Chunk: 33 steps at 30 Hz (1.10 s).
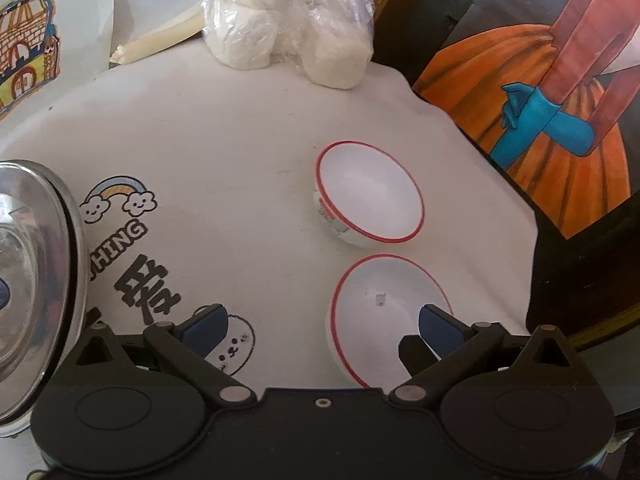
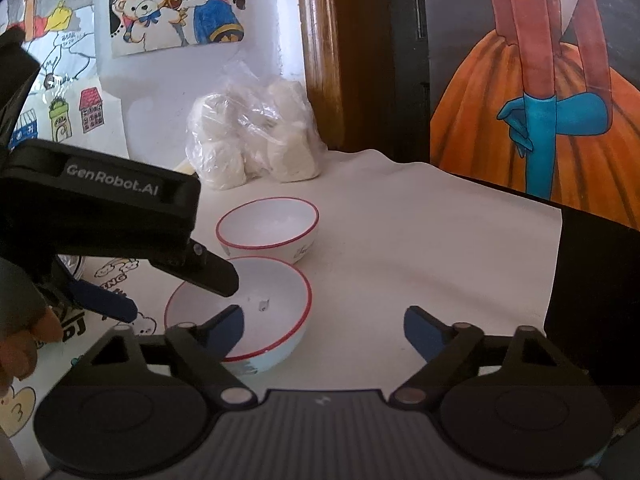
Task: Organize plates and bowls
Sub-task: 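Move both tools to the larger red-rimmed white bowl, then close the left tool on the white bowl rim while the right tool grips it too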
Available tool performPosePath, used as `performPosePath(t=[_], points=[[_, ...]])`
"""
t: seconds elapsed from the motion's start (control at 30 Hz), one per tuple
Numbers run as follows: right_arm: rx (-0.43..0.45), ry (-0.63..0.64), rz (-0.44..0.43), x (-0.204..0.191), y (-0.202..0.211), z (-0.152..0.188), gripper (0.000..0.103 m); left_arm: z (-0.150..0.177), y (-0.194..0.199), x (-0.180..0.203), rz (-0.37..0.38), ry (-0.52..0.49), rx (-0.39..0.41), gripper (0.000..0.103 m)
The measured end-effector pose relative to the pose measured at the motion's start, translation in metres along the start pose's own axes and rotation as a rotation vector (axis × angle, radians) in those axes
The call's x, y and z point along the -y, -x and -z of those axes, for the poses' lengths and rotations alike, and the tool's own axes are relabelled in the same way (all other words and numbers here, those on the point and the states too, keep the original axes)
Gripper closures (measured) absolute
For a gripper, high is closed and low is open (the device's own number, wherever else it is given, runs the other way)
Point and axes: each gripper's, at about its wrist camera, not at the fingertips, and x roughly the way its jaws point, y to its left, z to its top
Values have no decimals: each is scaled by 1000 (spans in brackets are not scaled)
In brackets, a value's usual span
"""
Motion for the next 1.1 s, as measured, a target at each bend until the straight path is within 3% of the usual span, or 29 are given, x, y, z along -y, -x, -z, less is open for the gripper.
performPosePath(t=[0.2,0.4,0.47,0.83,1.1], points=[[-17,-15,-42,1,1,0,25,7,0,5,14,-45,4,9],[-29,-40,-81,3,3,-1,45,6,1,8,27,-53,17,18],[-27,-45,-83,3,4,-1,56,6,1,8,37,-51,9,28],[-55,-120,-140,7,2,-3,72,4,-7,9,44,-58,-45,78],[-71,-174,-161,9,8,-2,80,9,3,8,7,-74,-22,84]])
